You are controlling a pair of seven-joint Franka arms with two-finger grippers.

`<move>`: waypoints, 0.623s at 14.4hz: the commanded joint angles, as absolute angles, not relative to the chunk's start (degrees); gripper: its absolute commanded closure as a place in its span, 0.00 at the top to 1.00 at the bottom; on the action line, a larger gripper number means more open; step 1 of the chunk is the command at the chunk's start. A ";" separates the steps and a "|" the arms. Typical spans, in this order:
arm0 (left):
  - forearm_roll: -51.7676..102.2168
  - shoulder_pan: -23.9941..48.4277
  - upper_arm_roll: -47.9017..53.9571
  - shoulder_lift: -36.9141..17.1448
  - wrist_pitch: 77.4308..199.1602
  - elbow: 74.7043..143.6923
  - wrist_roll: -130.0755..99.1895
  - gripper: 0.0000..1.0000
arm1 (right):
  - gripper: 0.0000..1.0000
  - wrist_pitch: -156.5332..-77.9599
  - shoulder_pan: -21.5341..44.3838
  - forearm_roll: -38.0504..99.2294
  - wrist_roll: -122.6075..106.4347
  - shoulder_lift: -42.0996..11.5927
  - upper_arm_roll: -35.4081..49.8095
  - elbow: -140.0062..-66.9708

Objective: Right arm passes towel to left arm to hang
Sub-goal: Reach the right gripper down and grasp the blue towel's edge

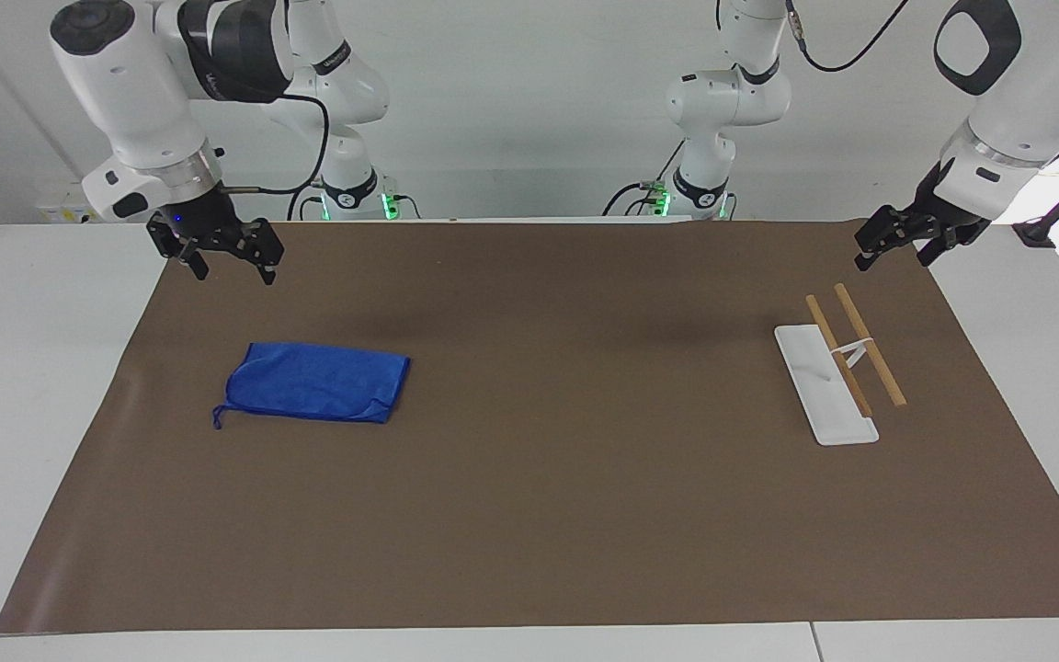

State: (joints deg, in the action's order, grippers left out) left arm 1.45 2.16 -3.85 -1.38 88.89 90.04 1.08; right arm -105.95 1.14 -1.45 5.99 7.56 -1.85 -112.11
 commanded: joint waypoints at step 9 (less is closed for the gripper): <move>0.62 2.29 -3.78 0.35 89.03 91.93 1.23 1.00 | 1.00 -128.22 0.53 -0.62 4.39 1.58 -1.84 -125.76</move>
State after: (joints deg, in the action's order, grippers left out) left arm 1.45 2.16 -3.85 -1.38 88.89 90.04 1.08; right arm -124.67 1.14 -1.45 5.99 0.55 -1.91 -122.13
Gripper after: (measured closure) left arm 0.000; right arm 0.000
